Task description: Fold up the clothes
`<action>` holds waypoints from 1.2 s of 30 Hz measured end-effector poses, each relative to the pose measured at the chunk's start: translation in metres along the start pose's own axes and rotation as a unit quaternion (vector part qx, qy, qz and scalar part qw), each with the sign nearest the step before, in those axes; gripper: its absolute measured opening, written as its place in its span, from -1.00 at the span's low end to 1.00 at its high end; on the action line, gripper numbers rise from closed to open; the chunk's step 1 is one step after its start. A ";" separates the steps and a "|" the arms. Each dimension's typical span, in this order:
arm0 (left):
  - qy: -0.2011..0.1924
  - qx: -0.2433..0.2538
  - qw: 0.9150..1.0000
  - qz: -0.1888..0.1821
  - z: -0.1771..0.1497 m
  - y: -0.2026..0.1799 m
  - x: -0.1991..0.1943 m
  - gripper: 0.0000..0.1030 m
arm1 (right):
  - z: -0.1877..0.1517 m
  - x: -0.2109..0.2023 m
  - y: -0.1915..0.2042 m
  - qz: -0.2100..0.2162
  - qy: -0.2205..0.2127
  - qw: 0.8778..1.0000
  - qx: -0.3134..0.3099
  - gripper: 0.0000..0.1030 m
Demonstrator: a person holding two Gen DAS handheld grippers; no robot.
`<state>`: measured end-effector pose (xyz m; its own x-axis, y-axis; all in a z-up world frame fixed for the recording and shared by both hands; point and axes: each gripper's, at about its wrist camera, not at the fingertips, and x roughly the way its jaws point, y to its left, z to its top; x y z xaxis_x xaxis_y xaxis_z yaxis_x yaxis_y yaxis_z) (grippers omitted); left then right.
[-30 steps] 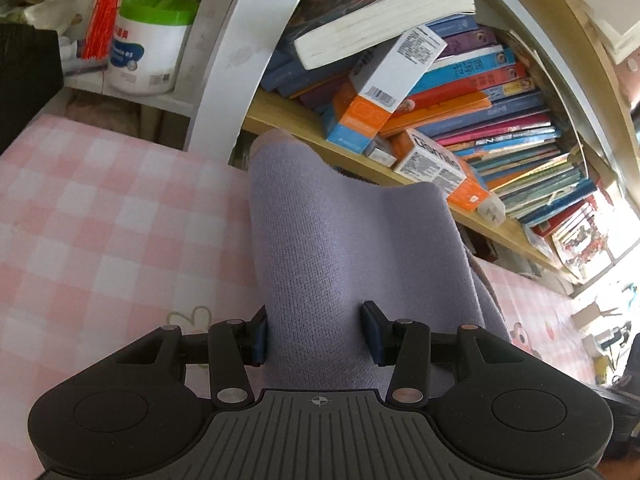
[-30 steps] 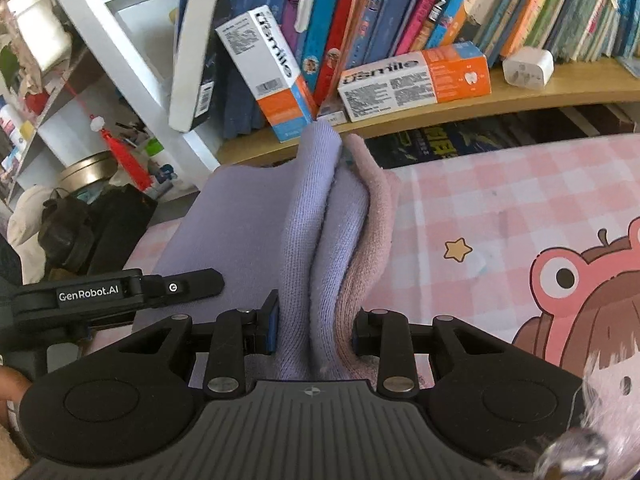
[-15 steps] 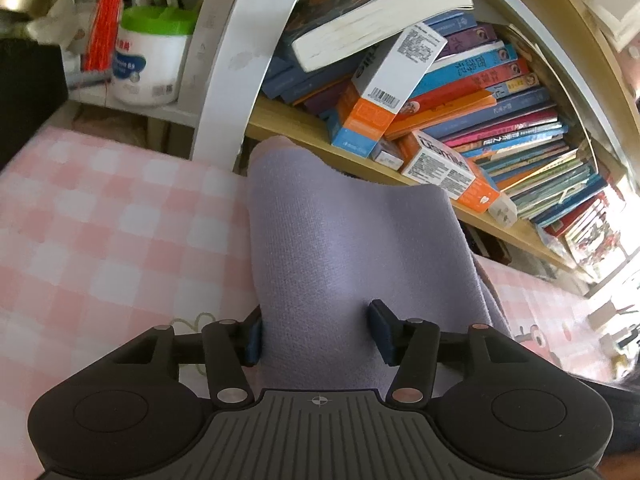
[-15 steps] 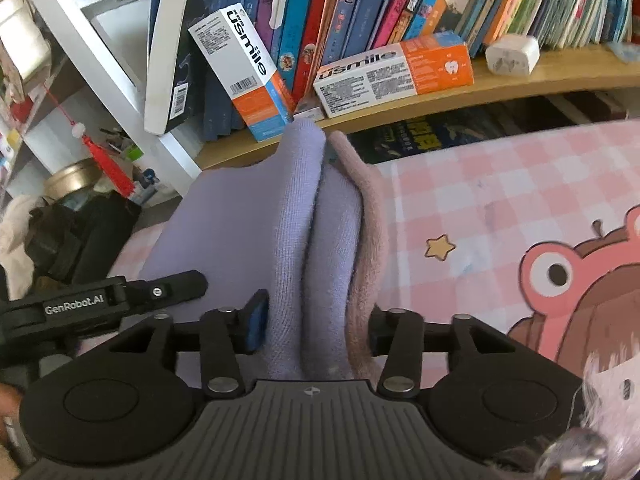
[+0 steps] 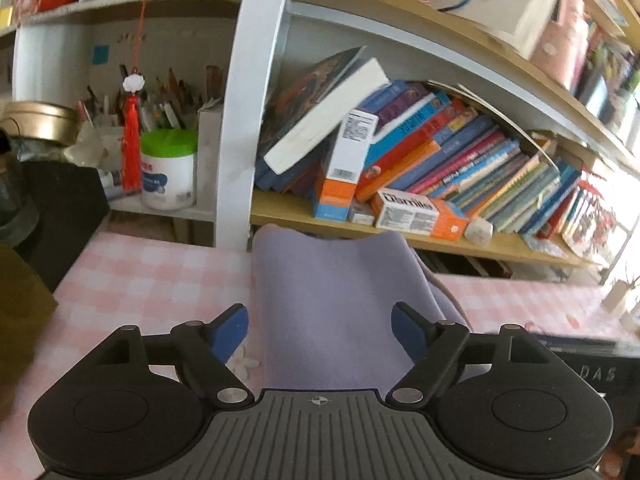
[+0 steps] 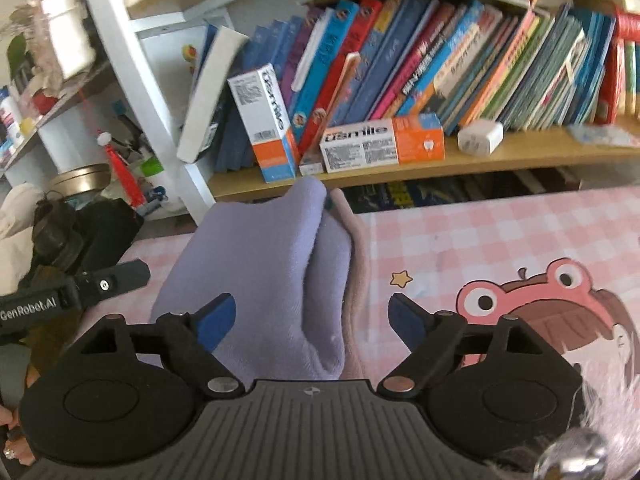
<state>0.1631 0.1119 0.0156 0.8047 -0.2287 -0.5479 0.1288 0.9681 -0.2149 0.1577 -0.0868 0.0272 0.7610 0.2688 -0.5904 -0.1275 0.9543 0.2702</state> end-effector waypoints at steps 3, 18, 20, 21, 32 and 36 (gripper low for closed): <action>0.001 0.014 1.000 0.010 -0.009 -0.009 -0.010 0.68 | -0.006 -0.011 0.006 -0.007 -0.001 1.000 -0.020 0.66; 0.019 0.049 0.997 0.056 -0.041 -0.047 -0.044 0.89 | -0.037 -0.047 0.008 -0.058 -0.002 0.997 -0.052 0.94; 0.021 0.053 0.997 0.061 -0.044 -0.050 -0.046 0.89 | -0.041 -0.050 0.007 -0.064 -0.002 0.997 -0.052 0.95; 0.022 0.052 0.996 0.062 -0.045 -0.050 -0.047 0.90 | -0.043 -0.051 0.006 -0.067 -0.001 0.996 -0.052 0.96; 0.028 0.040 0.995 0.082 -0.055 -0.052 -0.056 0.92 | -0.061 -0.062 0.004 -0.077 0.011 0.995 -0.054 0.98; 0.030 0.042 0.995 0.085 -0.056 -0.053 -0.056 0.92 | -0.063 -0.064 0.002 -0.080 0.014 0.995 -0.052 0.98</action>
